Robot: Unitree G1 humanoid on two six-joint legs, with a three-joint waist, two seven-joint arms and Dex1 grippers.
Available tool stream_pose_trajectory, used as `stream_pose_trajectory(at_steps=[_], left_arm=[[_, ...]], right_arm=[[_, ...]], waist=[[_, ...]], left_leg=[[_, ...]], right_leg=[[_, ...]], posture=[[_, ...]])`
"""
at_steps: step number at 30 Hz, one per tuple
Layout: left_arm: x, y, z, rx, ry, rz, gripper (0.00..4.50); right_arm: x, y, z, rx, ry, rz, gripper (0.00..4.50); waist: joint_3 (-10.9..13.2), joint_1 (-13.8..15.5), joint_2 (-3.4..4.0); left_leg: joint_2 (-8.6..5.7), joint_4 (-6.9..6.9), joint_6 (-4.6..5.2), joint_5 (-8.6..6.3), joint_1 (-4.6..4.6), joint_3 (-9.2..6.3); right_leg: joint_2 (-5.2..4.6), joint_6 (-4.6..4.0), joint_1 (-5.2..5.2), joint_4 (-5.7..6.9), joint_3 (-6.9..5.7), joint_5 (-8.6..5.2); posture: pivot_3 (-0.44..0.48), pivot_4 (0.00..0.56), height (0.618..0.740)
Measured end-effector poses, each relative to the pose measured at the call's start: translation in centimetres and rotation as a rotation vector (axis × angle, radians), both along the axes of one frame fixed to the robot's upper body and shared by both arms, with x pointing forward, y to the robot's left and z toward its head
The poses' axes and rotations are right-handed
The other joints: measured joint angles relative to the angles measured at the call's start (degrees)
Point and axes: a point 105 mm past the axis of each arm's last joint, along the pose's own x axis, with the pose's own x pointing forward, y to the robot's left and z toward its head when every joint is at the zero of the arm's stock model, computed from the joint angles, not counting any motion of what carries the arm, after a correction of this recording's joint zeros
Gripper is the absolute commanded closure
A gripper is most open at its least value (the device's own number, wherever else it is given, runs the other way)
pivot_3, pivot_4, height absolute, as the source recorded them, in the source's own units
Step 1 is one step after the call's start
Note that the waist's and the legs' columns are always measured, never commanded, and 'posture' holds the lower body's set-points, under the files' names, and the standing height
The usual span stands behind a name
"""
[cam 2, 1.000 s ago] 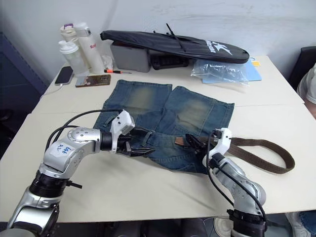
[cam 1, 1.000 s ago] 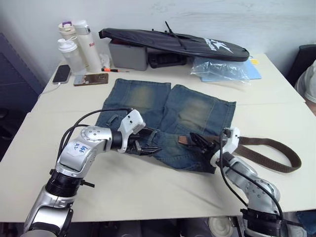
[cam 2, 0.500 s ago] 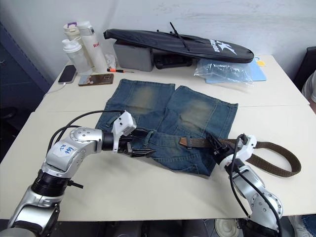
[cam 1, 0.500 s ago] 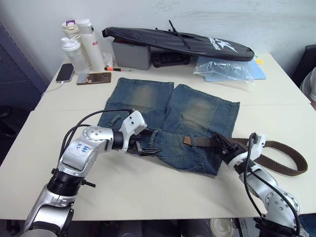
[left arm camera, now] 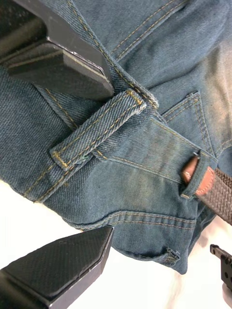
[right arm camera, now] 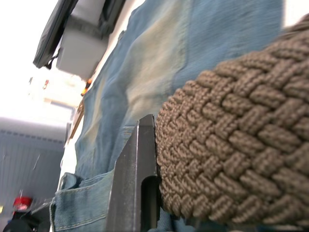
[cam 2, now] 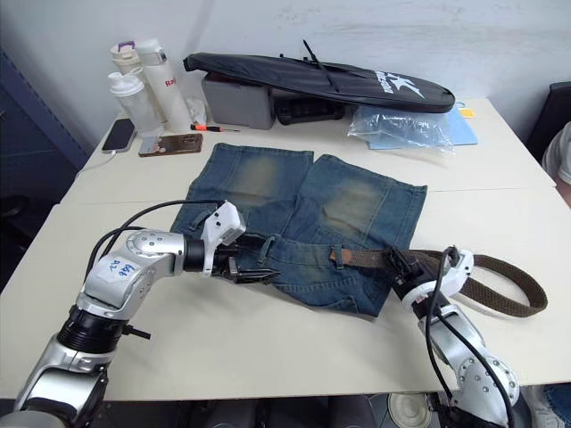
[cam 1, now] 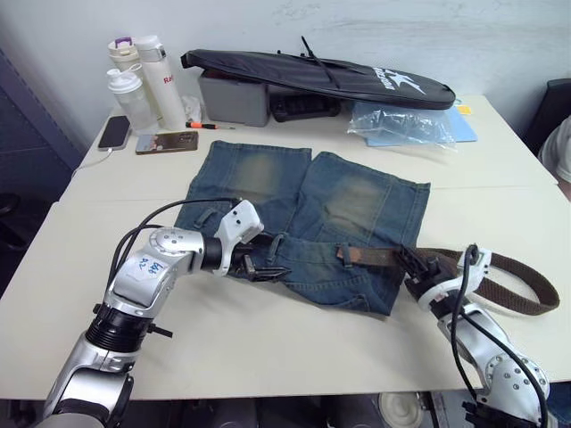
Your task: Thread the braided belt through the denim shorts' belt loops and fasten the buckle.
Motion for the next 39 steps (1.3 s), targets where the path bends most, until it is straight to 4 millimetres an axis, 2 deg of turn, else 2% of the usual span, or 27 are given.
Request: stream_pose_trajectory(at_steps=[9, 20, 21, 23, 27, 28, 29, 33, 39], left_arm=[[0.0, 0.1, 0.1, 0.006, -0.007, 0.005, 0.0], [-0.2, 0.4, 0.0, 0.023, -0.009, 0.017, 0.0], [-0.2, 0.5, 0.0, 0.023, -0.009, 0.018, 0.0], [-0.2, 0.5, 0.0, 0.025, -0.008, 0.019, 0.0], [-0.3, 0.5, 0.0, 0.026, -0.009, 0.02, 0.0], [-0.3, 0.5, 0.0, 0.026, -0.009, 0.02, 0.0], [-0.3, 0.5, 0.0, 0.026, -0.009, 0.02, 0.0], [-0.3, 0.4, 0.0, 0.022, -0.008, 0.015, 0.0], [-0.3, 0.0, 0.0, 0.013, -0.014, -0.004, 0.0]], right_arm=[[1.6, 4.7, 0.2, -0.05, -0.016, 0.146, 4.43], [3.1, 7.5, -0.7, -0.237, -0.03, 0.257, 4.43], [3.1, 7.5, -0.8, -0.246, -0.031, 0.26, 3.6], [3.0, 7.1, -1.2, -0.254, -0.016, 0.254, 2.81], [2.2, 7.0, -0.4, -0.27, -0.044, 0.291, 0.9], [1.7, 6.8, -0.1, -0.303, -0.052, 0.311, 0.26], [1.5, 6.8, 0.0, -0.311, -0.055, 0.318, 0.03], [-0.7, 5.5, -0.2, -0.442, -0.034, 0.373, 0.03], [-2.5, 5.0, -0.7, -0.526, 0.0, 0.421, 0.03]], waist=[[0.0, -0.1, 0.03], [0.0, -1.3, -0.12], [-0.1, -1.4, -0.14], [-0.1, -1.3, -0.13], [-0.1, -1.2, -0.12], [-0.1, -0.9, -0.11], [-0.1, -0.7, -0.12], [-0.1, 0.4, -0.17], [-0.1, 0.4, -0.26]], left_leg=[[0.0, -0.02, 0.0, 0.0, 0.0, 0.01], [0.04, -0.02, 0.01, 0.03, 0.09, 0.0], [0.04, -0.02, 0.01, 0.03, 0.1, 0.0], [0.03, -0.02, 0.01, 0.03, 0.06, 0.0], [0.02, -0.07, -0.01, 0.02, 0.06, 0.0], [-0.02, -0.07, -0.01, 0.01, 0.03, -0.03], [-0.03, -0.07, -0.01, 0.01, 0.03, -0.04], [-0.11, -0.05, -0.02, -0.03, 0.01, -0.04], [-0.09, -0.05, -0.01, -0.04, 0.03, 0.01]], right_leg=[[0.0, 0.01, -0.01, -0.02, 0.0, 0.01], [0.01, 0.05, 0.05, 0.04, 0.0, 0.04], [0.01, 0.05, 0.05, 0.04, 0.0, 0.04], [0.0, 0.05, 0.03, 0.04, -0.01, 0.04], [-0.01, 0.05, 0.04, -0.02, -0.02, 0.03], [-0.06, 0.05, 0.05, -0.04, -0.04, 0.03], [-0.06, 0.05, 0.06, -0.07, -0.04, 0.03], [-0.11, 0.02, 0.14, -0.26, -0.06, 0.02], [-0.1, -0.01, 0.16, -0.29, -0.01, 0.01]], posture=[[0.0, 0.15, 0.642], [0.0, 0.15, 0.642], [0.0, 0.15, 0.642], [0.0, 0.15, 0.642], [0.0, 0.15, 0.642], [0.0, 0.15, 0.642], [0.0, 0.15, 0.642], [0.0, 0.15, 0.642], [0.0, 0.15, 0.642]])
